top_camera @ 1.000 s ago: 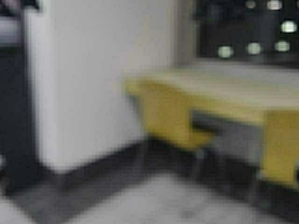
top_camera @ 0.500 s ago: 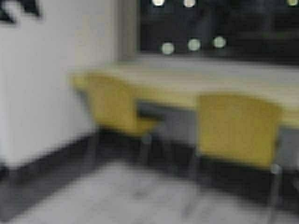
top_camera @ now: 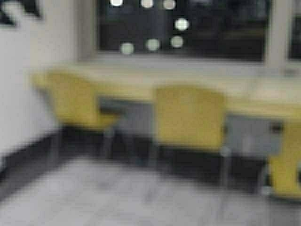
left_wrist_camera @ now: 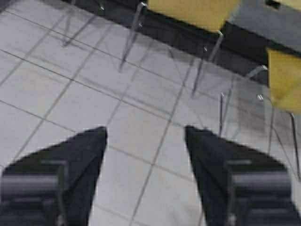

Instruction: Push the chairs under the table

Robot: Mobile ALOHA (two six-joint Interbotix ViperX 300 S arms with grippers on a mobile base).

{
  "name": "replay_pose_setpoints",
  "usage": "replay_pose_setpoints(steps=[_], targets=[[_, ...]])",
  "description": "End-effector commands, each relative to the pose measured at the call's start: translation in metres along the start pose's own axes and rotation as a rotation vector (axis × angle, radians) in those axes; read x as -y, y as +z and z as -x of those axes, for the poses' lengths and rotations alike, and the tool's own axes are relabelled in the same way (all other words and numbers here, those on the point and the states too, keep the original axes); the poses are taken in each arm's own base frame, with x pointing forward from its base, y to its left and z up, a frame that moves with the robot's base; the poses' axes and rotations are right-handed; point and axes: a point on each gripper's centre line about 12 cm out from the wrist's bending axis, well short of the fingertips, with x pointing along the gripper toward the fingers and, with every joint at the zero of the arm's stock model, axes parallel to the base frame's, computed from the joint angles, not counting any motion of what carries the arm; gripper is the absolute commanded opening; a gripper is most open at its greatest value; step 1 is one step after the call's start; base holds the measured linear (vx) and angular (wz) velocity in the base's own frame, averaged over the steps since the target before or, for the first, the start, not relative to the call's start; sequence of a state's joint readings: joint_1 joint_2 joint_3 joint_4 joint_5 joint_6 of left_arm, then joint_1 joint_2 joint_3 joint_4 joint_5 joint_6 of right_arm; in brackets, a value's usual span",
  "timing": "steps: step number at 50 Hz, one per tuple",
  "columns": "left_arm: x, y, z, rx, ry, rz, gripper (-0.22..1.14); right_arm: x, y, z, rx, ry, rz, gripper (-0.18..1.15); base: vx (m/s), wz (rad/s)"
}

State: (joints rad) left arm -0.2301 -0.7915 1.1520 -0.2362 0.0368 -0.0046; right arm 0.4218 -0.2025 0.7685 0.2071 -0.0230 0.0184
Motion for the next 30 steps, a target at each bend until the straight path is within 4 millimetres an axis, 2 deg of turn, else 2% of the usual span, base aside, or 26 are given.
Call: replay_pose_setpoints(steps=[1,11,30], targets=[[0.0027,0.0136,-0.0037,0.033,-0.003,-0.012,0.88,-0.0054,0.0142,0.0013,0.038,0.013,0.004,0.87,-0.31,-0.27],[0.0035,0.0158,-0.0131,0.009,0.001,-0.011,0.88,-0.0038,0.0091,-0.0020,0.020,0.008,0.007,0.87,-0.29,-0.28],[0.0026,0.0093,-0.0119,-0.030,0.004,0.002,0.88,-0.0047,0.0105,0.0000,0.007,0.011,0.002,0.87,-0.22,-0.36]])
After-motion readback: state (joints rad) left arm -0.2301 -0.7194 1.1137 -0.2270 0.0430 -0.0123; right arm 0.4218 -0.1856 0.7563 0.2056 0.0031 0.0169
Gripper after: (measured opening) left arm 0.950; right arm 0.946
